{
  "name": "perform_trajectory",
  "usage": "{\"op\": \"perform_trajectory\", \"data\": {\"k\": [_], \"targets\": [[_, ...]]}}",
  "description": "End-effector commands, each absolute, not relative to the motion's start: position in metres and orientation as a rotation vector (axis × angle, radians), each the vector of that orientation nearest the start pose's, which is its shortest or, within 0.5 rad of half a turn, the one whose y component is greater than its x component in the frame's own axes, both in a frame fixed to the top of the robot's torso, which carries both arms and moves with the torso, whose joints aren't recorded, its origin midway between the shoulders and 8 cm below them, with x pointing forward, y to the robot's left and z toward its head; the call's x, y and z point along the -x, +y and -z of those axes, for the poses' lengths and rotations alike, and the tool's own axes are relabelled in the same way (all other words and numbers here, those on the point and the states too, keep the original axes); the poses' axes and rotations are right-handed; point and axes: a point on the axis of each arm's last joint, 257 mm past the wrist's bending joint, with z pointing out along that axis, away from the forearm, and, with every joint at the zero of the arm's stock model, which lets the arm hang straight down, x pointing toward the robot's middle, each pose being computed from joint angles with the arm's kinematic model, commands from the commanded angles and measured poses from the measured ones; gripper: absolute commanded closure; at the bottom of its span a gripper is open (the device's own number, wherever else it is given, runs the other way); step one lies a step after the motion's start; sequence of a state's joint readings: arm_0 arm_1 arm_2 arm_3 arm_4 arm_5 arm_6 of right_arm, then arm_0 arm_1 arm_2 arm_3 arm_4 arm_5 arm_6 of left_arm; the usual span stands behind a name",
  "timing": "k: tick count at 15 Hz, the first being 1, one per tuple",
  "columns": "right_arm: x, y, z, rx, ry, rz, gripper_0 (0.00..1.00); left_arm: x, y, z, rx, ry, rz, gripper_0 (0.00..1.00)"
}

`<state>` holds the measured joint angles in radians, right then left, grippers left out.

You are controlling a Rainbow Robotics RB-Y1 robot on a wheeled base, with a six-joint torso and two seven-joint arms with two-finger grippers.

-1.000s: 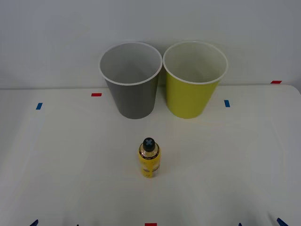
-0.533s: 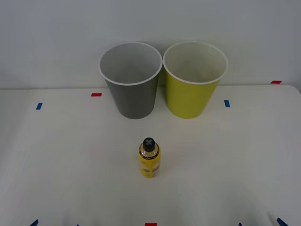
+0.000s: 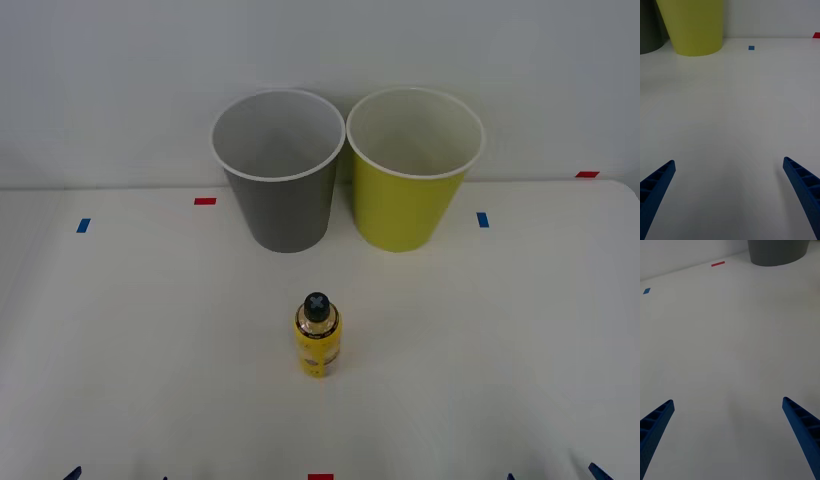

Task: Put cans in the gray bin and PET bottles in the light green bin.

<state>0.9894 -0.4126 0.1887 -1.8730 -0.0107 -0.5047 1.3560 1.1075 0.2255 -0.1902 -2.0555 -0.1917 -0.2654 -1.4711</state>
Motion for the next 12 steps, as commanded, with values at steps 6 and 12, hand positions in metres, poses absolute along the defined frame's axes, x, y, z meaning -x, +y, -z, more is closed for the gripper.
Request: {"op": "perform_trajectory", "data": {"k": [6,12], "targets": [[-0.2087,-0.2816,0.3304,0.096,1.795,-0.069,0.0,-0.2033,0.2632,0.3314,-0.176,1.913,-0.144,0.0],[-0.2087,-0.2816,0.3304,0.096,1.795,-0.069,0.0,-0.2033,0.2632,0.3314,-0.176,1.913,-0.144,0.0]]}}
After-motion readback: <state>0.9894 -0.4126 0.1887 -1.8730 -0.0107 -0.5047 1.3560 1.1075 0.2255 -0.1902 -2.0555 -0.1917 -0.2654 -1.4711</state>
